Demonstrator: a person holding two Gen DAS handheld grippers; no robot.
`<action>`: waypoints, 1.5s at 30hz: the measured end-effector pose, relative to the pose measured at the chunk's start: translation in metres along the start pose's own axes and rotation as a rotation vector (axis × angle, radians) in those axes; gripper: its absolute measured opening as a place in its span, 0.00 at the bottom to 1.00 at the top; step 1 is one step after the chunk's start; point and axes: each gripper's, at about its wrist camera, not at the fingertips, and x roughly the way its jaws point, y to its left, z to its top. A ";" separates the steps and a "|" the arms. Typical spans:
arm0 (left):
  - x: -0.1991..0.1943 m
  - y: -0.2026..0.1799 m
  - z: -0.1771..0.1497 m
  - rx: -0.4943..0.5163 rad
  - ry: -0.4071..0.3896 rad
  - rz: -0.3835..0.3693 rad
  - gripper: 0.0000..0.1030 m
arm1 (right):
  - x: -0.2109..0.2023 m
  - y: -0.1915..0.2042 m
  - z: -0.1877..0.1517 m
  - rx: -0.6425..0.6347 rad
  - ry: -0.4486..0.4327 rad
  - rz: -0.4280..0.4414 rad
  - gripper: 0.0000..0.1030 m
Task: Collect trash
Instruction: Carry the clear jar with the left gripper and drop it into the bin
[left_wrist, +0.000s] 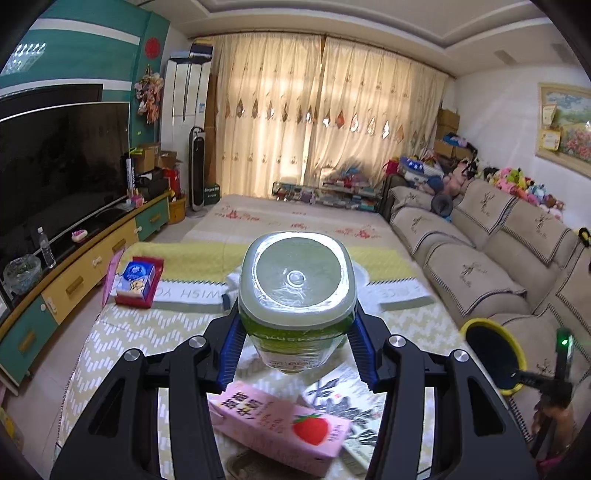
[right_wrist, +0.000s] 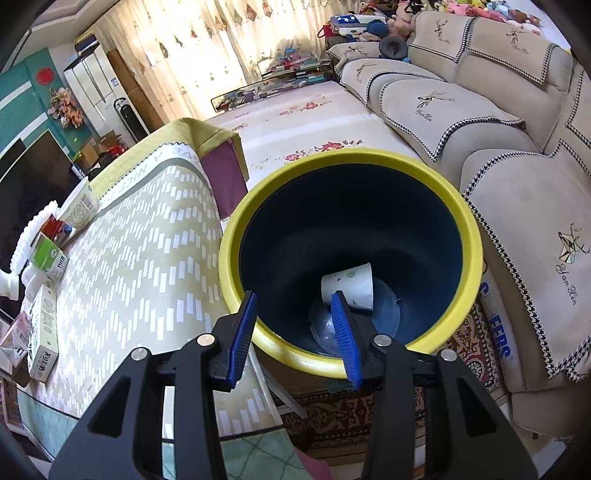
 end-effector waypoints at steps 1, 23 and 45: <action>-0.004 -0.004 0.002 0.001 -0.005 -0.008 0.50 | -0.002 -0.002 0.000 0.005 -0.005 0.003 0.39; 0.027 -0.236 -0.003 0.237 0.126 -0.431 0.50 | -0.054 -0.078 -0.015 0.152 -0.135 -0.059 0.43; 0.199 -0.441 -0.111 0.343 0.448 -0.522 0.50 | -0.059 -0.115 -0.023 0.227 -0.136 -0.072 0.50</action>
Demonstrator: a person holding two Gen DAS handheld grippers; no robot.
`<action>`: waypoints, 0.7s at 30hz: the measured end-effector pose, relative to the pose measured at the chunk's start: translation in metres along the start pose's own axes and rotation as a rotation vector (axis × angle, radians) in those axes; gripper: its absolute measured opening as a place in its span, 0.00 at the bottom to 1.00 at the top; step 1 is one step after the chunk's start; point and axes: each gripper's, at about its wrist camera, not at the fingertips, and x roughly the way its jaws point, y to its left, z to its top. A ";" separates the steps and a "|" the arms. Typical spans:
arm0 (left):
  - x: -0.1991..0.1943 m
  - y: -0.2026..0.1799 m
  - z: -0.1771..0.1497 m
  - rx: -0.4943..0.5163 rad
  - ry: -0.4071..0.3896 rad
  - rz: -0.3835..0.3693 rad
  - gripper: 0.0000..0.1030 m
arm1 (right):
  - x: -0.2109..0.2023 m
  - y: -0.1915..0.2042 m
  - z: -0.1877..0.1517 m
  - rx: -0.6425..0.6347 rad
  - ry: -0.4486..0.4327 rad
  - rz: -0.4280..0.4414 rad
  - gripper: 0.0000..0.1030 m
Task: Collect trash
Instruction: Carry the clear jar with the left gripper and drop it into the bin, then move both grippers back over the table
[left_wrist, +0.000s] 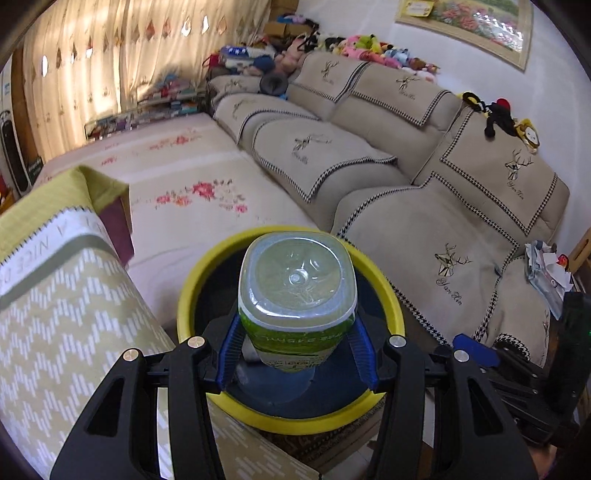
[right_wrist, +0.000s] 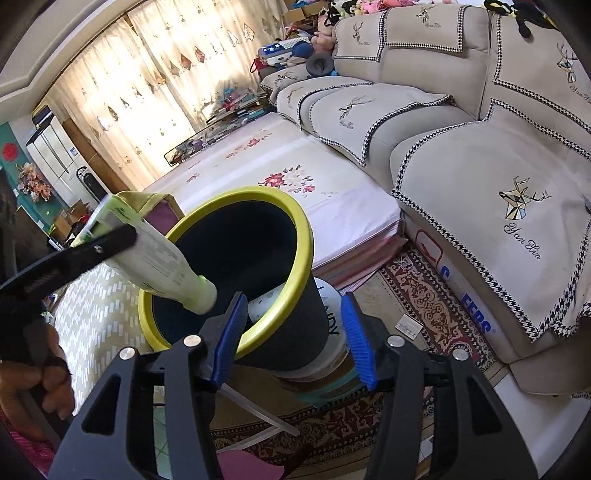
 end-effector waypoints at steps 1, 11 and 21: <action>0.001 0.003 -0.003 -0.006 0.002 -0.001 0.51 | -0.001 0.001 0.000 -0.002 -0.001 0.001 0.50; -0.096 0.022 -0.011 -0.037 -0.126 -0.014 0.68 | -0.003 0.016 0.000 -0.036 -0.002 0.020 0.51; -0.249 0.087 -0.050 -0.118 -0.287 0.118 0.87 | 0.005 0.053 -0.006 -0.109 0.033 0.063 0.53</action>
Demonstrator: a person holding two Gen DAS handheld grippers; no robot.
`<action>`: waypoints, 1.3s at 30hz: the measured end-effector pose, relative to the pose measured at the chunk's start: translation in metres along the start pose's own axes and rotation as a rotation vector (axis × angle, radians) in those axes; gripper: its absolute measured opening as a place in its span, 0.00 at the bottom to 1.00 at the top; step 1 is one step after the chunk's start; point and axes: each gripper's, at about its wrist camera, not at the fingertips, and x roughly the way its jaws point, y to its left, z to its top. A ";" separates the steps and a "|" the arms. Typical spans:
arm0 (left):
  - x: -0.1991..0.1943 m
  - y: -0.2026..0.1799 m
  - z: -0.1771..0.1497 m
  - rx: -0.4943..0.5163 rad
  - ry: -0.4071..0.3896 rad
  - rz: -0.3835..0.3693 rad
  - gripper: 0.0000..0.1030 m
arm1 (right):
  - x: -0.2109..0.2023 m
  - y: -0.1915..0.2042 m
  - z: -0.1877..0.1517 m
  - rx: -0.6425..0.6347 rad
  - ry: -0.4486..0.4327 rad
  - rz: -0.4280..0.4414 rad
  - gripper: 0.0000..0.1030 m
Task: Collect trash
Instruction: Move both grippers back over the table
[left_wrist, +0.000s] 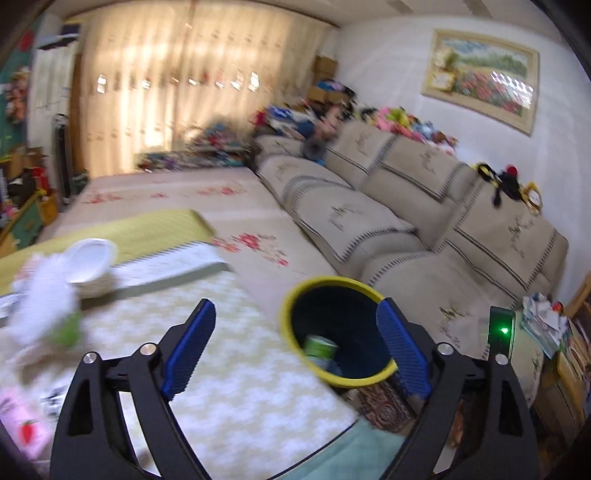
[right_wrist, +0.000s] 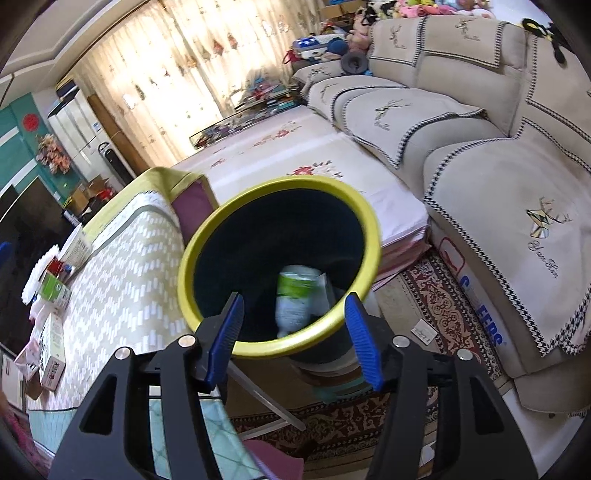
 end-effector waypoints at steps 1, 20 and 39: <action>-0.014 0.010 0.000 -0.006 -0.016 0.024 0.89 | 0.002 0.006 -0.001 -0.010 0.006 0.006 0.54; -0.202 0.167 -0.063 -0.209 -0.175 0.382 0.95 | -0.002 0.242 -0.062 -0.466 0.114 0.396 0.69; -0.215 0.217 -0.103 -0.339 -0.164 0.396 0.95 | 0.031 0.338 -0.119 -0.742 0.166 0.388 0.92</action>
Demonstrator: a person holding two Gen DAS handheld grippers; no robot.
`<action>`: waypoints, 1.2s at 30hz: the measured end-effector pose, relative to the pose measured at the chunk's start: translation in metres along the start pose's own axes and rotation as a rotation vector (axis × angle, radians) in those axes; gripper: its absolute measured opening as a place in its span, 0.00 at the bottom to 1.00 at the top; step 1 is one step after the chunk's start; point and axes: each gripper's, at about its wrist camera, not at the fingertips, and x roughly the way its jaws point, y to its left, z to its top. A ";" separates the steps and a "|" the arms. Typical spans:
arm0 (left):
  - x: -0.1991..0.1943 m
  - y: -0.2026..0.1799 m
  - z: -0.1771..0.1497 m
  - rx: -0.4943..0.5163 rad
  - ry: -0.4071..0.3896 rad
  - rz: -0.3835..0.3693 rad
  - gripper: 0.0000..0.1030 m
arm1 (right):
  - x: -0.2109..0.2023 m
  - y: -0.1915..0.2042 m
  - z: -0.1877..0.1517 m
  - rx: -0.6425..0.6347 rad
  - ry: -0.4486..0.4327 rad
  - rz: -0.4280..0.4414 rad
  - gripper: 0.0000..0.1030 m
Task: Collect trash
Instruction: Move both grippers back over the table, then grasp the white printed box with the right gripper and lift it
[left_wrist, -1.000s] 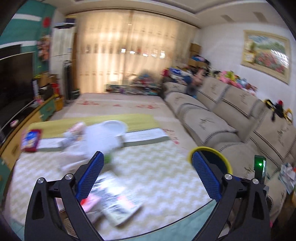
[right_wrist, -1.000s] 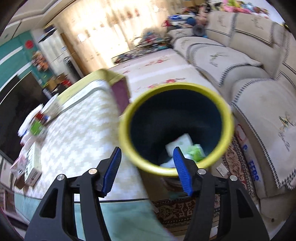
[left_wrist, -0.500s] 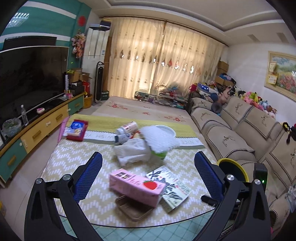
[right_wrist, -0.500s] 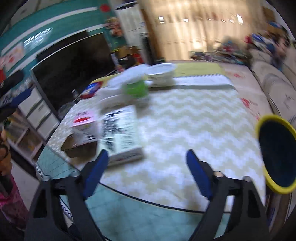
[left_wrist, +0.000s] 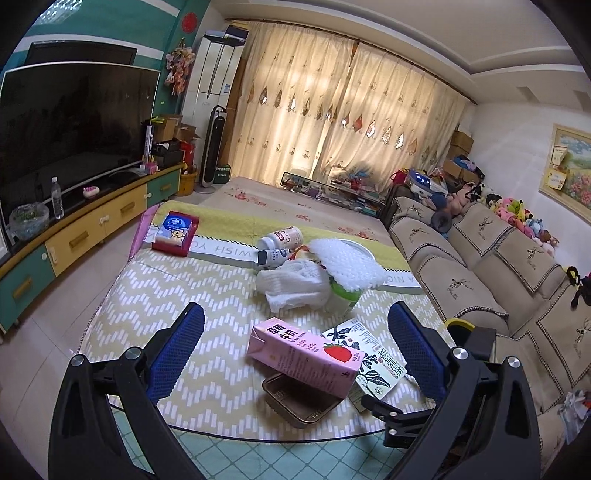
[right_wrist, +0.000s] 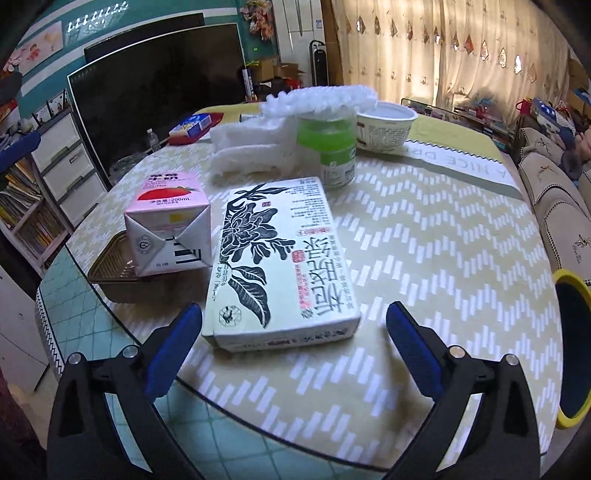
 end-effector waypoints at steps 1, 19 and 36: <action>0.000 0.000 -0.001 0.001 0.000 0.000 0.95 | 0.005 0.003 0.002 -0.007 0.005 -0.002 0.92; 0.011 0.001 -0.006 -0.001 0.018 -0.001 0.95 | -0.018 -0.012 0.011 0.045 -0.013 0.014 0.66; 0.016 -0.011 -0.010 0.022 0.038 -0.006 0.95 | -0.099 -0.064 -0.009 0.146 -0.107 -0.076 0.66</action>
